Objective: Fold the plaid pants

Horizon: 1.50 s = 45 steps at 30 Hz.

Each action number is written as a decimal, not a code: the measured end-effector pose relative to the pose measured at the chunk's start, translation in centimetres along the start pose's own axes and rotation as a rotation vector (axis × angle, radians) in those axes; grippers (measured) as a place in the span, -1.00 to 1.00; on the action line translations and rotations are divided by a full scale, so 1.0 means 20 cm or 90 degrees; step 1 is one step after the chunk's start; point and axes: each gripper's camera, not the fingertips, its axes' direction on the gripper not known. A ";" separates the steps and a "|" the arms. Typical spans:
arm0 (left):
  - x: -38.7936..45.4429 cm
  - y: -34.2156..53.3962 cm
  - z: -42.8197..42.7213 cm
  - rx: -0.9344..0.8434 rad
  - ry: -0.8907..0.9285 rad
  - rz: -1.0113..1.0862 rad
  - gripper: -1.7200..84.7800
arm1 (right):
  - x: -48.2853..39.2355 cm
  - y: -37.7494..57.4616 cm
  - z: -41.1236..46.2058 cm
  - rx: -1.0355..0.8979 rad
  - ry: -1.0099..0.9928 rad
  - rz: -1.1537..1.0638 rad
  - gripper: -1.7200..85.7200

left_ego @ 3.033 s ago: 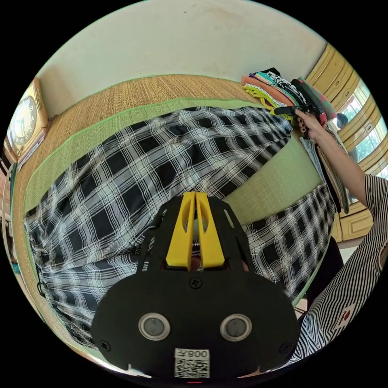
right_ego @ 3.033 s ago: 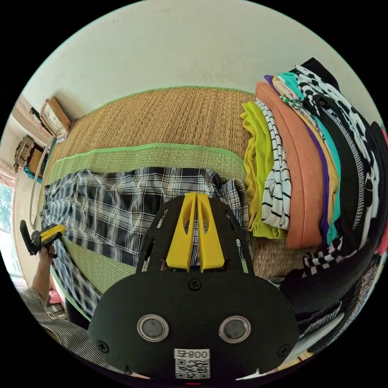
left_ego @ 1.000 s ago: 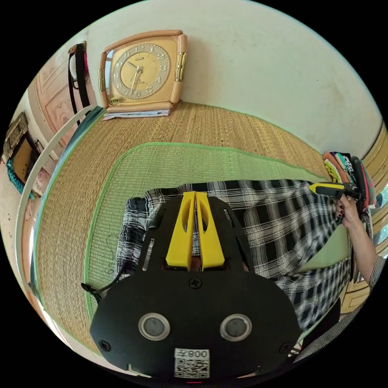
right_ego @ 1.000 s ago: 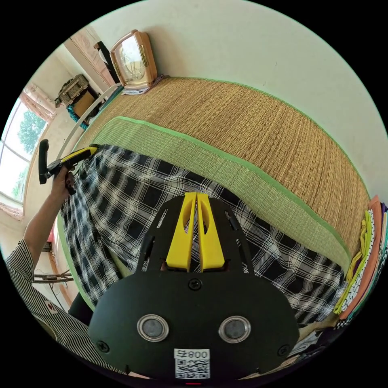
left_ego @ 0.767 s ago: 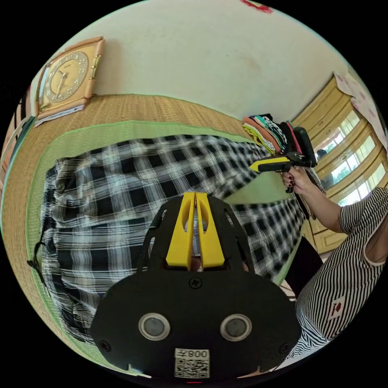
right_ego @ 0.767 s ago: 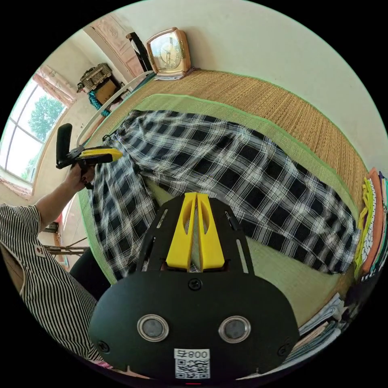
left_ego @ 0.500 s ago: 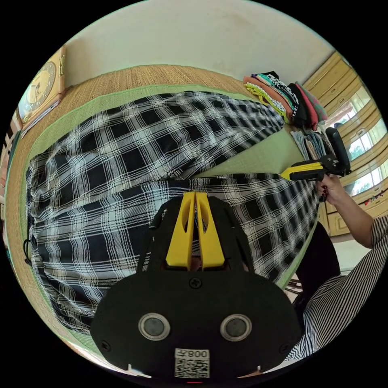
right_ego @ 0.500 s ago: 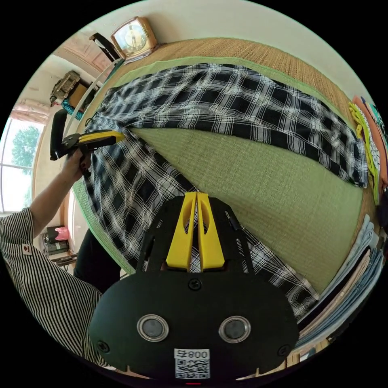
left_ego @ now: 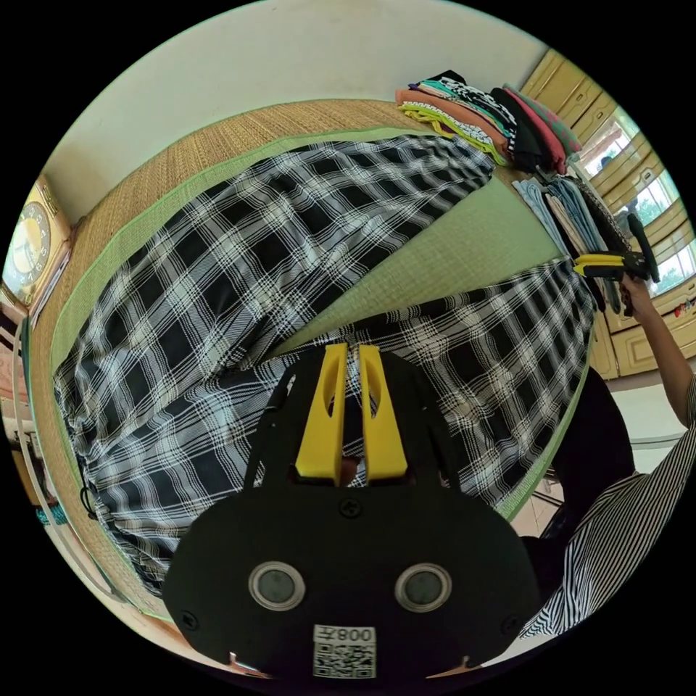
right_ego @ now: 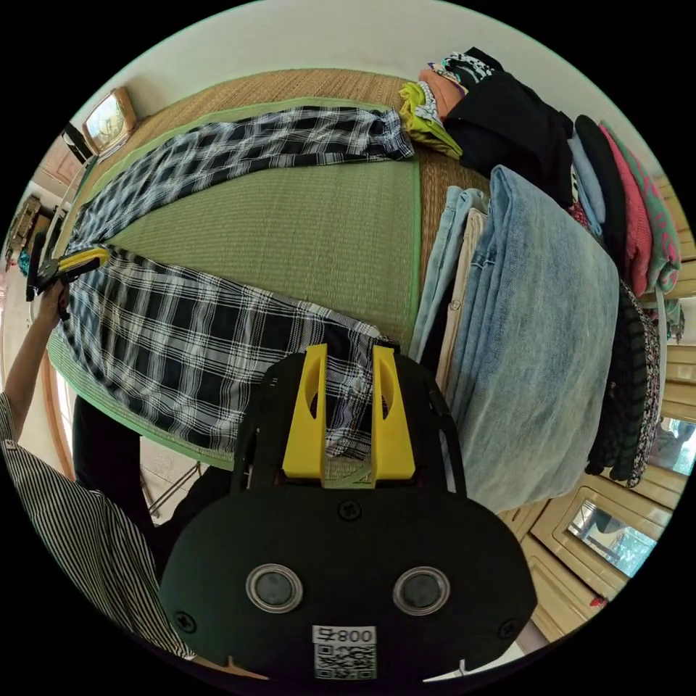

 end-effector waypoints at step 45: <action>-0.58 2.02 -0.58 0.236 0.059 -0.619 -0.79 | -1.55 0.34 0.33 0.076 -0.176 -0.536 -0.75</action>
